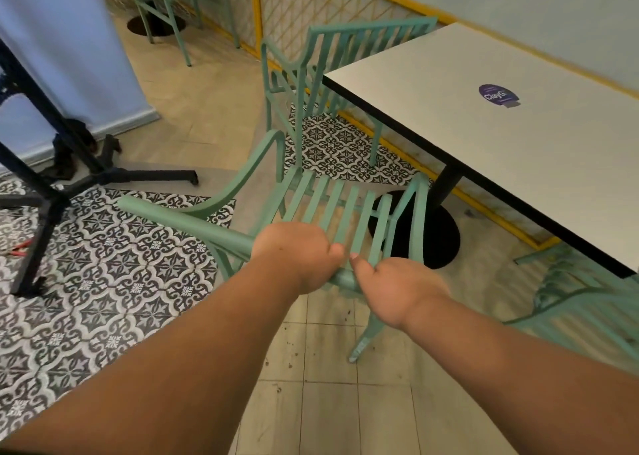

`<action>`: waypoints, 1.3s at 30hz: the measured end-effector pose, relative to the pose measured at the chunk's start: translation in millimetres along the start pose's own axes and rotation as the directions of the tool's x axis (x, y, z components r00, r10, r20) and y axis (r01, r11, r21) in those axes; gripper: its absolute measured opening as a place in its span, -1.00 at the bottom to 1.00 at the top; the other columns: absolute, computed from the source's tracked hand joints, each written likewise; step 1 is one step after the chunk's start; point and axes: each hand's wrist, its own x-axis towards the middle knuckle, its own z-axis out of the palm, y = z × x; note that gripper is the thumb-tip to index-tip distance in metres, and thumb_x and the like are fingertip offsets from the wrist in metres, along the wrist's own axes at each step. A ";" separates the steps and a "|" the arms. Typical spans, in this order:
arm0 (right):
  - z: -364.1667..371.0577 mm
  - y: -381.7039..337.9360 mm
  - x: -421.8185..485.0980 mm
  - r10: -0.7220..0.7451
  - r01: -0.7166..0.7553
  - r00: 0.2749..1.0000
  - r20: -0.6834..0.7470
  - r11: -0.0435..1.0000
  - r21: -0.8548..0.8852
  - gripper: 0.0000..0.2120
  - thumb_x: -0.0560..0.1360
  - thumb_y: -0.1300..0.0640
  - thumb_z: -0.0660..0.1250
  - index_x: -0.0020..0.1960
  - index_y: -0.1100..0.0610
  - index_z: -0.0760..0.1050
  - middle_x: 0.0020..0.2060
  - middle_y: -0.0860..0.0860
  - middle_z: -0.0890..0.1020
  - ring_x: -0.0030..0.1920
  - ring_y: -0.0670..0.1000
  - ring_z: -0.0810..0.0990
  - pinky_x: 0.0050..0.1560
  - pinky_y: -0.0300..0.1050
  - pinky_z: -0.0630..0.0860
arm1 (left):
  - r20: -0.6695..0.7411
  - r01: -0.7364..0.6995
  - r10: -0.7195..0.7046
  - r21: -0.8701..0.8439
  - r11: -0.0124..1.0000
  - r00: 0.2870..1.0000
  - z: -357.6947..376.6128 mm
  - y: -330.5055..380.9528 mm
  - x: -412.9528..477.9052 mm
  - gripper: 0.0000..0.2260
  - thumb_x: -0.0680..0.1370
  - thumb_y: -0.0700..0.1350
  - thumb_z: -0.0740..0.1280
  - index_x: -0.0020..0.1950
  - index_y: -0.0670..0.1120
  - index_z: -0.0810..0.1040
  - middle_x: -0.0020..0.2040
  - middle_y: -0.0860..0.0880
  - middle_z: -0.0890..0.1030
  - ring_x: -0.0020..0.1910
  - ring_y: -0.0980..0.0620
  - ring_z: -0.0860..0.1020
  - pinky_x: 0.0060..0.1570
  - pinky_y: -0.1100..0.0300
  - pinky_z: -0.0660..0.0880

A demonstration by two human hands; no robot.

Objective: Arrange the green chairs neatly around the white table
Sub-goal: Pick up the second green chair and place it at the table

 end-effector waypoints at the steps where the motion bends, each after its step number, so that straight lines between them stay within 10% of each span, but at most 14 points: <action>1: -0.9 1.6 1.5 -0.017 0.019 0.999 0.042 0.999 -0.045 -0.68 0.66 -0.06 -0.14 0.31 -0.14 0.28 -0.21 0.06 0.52 -0.21 0.06 0.52 -0.32 -0.03 0.38 | -0.004 0.002 -0.002 -0.008 1.000 1.000 -1.2 -0.7 -0.7 -0.65 0.65 0.03 0.03 -0.21 -0.03 0.47 -0.23 -0.07 0.54 -0.22 -0.09 0.55 -0.28 0.03 0.50; 6: -21.2 4.0 -4.0 -0.145 0.125 0.980 0.133 0.981 0.151 -0.57 0.68 -0.13 0.03 -0.31 -0.07 0.40 -0.23 0.10 0.52 -0.11 0.15 0.56 -0.10 0.12 0.45 | 0.040 0.050 -0.050 0.020 0.999 0.998 -0.5 -4.4 0.0 -0.59 0.62 0.13 0.05 -0.22 -0.05 0.55 -0.23 -0.06 0.55 -0.23 -0.06 0.54 -0.29 0.07 0.46; 10: -34.2 68.1 6.8 -0.137 0.026 0.977 0.165 0.840 0.543 -0.65 0.64 -0.09 0.24 -0.11 0.03 0.71 -0.10 -0.09 0.74 0.02 -0.08 0.66 0.27 0.09 0.53 | 0.028 0.135 -0.134 -0.068 0.988 0.991 3.8 0.9 1.9 -0.53 0.56 0.21 0.06 -0.27 -0.05 0.58 -0.30 -0.03 0.57 -0.31 -0.01 0.54 -0.37 0.13 0.40; 14: -10.5 99.7 23.2 -0.194 0.088 0.955 0.224 0.907 0.411 -0.76 0.64 0.05 0.29 0.08 0.03 0.74 0.11 -0.15 0.71 0.12 -0.23 0.58 0.39 -0.15 0.41 | -0.002 0.144 -0.144 -0.057 0.988 0.990 5.6 3.1 2.3 -0.53 0.56 0.21 0.06 -0.29 -0.04 0.57 -0.31 -0.02 0.57 -0.32 -0.01 0.53 -0.34 0.13 0.46; 16: 0.0 99.6 30.1 -0.263 0.181 0.919 0.295 0.943 0.278 -0.71 0.67 0.21 0.22 0.30 0.13 0.63 0.27 -0.05 0.62 0.19 -0.23 0.46 0.28 -0.49 0.29 | -0.015 0.151 -0.153 -0.069 0.986 0.988 5.3 2.8 2.8 -0.54 0.56 0.21 0.08 -0.29 -0.04 0.58 -0.31 -0.02 0.58 -0.32 -0.01 0.54 -0.32 0.12 0.49; 21: 4.9 101.9 37.1 -0.327 0.274 0.881 0.342 0.942 0.196 -0.68 0.68 0.16 0.19 0.38 0.08 0.56 0.31 -0.04 0.55 0.27 -0.15 0.42 0.37 -0.26 0.28 | -0.048 0.163 -0.167 -0.073 0.984 0.985 5.3 3.4 3.2 -0.56 0.55 0.19 0.11 -0.27 -0.04 0.61 -0.32 -0.03 0.59 -0.31 -0.02 0.56 -0.32 0.12 0.50; 26: 13.8 86.4 27.7 -0.324 0.233 0.893 0.313 0.927 0.294 -0.69 0.70 0.09 0.15 0.35 0.02 0.57 0.15 -0.22 0.49 0.00 -0.37 0.44 -0.03 -0.65 0.24 | -0.018 0.134 -0.136 -0.085 0.987 0.991 3.9 -10.3 -1.3 -0.61 0.53 0.15 0.16 -0.29 -0.07 0.58 -0.33 -0.03 0.57 -0.29 -0.03 0.53 -0.32 0.12 0.44; 32: 42.3 47.9 -0.9 -0.324 0.159 0.904 0.278 0.860 0.485 -0.72 0.66 0.05 0.18 0.23 -0.01 0.64 0.21 -0.08 0.63 0.20 -0.08 0.55 0.30 -0.15 0.43 | 0.035 0.068 -0.066 -0.058 0.996 0.997 5.1 -43.7 -18.7 -0.59 0.41 0.22 0.10 -0.29 -0.05 0.56 -0.34 0.00 0.57 -0.25 -0.03 0.55 -0.25 0.12 0.49; 39: 71.6 -6.2 -29.6 -0.218 -0.042 0.950 0.224 0.621 0.783 -0.80 0.59 0.07 0.29 -0.05 0.06 0.70 -0.06 -0.01 0.67 -0.06 -0.07 0.60 0.00 -0.13 0.51 | 0.082 0.016 -0.014 -0.029 0.999 0.997 2.6 -78.6 -36.6 -0.59 0.31 0.21 0.08 -0.26 -0.05 0.58 -0.38 0.01 0.57 -0.30 -0.01 0.57 -0.24 0.11 0.56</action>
